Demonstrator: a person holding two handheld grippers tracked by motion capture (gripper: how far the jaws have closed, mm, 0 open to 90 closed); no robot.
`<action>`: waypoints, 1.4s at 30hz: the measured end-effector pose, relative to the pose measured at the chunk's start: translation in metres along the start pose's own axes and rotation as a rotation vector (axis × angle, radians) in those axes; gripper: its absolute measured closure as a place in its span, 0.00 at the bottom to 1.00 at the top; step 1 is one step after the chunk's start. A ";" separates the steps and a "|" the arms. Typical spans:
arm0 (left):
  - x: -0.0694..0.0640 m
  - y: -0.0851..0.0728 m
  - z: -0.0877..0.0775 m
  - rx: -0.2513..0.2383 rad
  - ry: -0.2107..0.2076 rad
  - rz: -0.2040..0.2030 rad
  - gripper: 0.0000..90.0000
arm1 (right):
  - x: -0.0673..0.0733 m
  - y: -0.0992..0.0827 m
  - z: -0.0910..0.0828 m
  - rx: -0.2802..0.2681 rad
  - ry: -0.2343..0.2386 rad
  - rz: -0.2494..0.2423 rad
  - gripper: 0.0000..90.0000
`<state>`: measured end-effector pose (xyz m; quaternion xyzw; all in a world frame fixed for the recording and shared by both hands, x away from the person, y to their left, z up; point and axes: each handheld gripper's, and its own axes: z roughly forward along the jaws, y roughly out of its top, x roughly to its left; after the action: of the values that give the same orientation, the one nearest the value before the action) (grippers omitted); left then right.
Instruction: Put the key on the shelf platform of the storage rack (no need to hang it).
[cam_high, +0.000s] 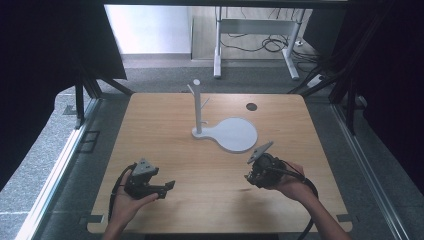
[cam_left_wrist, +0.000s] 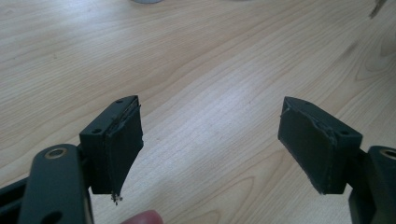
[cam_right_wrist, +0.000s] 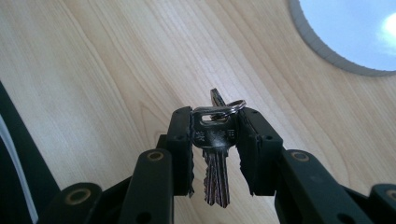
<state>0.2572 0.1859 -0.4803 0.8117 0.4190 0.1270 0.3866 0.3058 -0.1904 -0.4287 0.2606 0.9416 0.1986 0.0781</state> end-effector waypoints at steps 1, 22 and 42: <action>0.000 0.000 0.000 0.003 -0.001 0.002 0.25 | -0.001 0.001 -0.001 0.000 -0.001 0.000 0.75; -0.001 0.000 0.003 -0.003 -0.007 0.010 0.25 | -0.024 0.016 -0.007 0.013 -0.023 0.022 0.75; 0.003 -0.001 0.001 -0.002 -0.004 -0.006 0.25 | -0.049 0.045 0.003 0.035 -0.034 0.067 0.75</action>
<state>0.2589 0.1881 -0.4823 0.8102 0.4205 0.1250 0.3887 0.3694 -0.1797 -0.4110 0.2966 0.9342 0.1803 0.0829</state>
